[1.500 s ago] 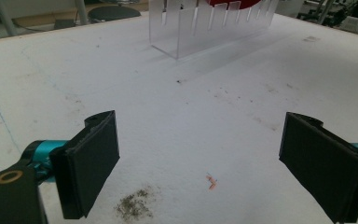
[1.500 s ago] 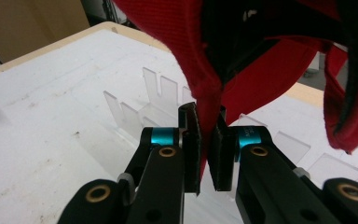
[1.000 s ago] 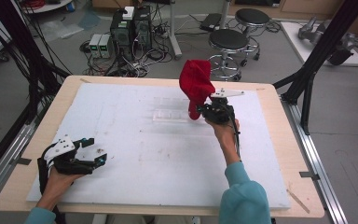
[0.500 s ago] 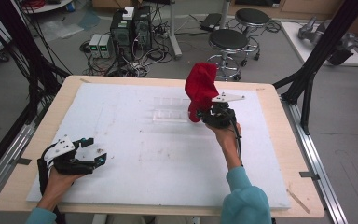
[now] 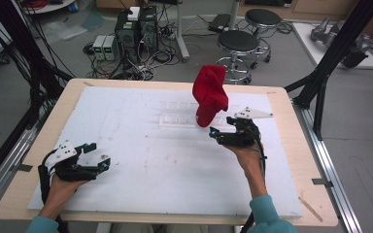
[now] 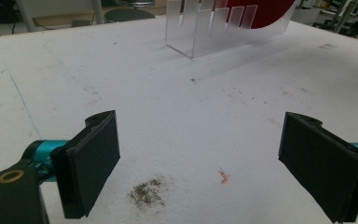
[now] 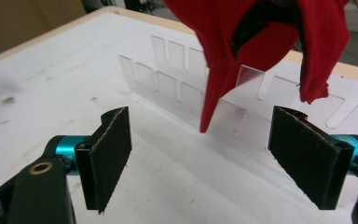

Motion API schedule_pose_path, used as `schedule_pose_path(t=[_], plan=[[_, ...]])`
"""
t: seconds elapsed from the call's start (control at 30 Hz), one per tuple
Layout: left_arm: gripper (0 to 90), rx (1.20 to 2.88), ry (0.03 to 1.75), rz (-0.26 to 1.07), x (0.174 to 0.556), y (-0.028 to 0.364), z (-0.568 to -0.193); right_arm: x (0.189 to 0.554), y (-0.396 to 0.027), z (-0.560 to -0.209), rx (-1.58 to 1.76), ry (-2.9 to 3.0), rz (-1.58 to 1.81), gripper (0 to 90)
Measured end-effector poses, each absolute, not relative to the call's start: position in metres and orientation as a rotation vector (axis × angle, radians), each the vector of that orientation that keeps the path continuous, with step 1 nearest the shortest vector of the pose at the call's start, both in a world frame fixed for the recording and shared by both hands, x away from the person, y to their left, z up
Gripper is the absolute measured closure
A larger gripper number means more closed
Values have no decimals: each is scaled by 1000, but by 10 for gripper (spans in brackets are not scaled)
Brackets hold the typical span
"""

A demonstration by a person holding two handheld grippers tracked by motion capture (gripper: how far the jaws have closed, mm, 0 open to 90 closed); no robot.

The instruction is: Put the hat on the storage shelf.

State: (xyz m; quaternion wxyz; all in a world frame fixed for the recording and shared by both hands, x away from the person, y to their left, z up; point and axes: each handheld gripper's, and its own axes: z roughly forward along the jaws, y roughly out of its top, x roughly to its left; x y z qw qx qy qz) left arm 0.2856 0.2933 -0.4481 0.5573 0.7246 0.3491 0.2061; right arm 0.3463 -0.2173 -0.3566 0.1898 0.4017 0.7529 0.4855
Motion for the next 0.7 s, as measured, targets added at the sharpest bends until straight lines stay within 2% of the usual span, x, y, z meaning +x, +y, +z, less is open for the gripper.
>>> schedule_pose_path(t=[0.13,0.3,0.47,0.7], plan=[[127,1693,812,518,283,294,-448,316,-226,-342,1071,2072,1417,146],[127,1685,805,533,281,294,-448,289,-240,-346,1014,2034,1459,139],[127,1683,804,541,280,294,-448,260,-262,-373,989,1957,1507,121],[127,1678,814,547,280,294,-448,250,-274,-414,1030,1909,1518,116]])
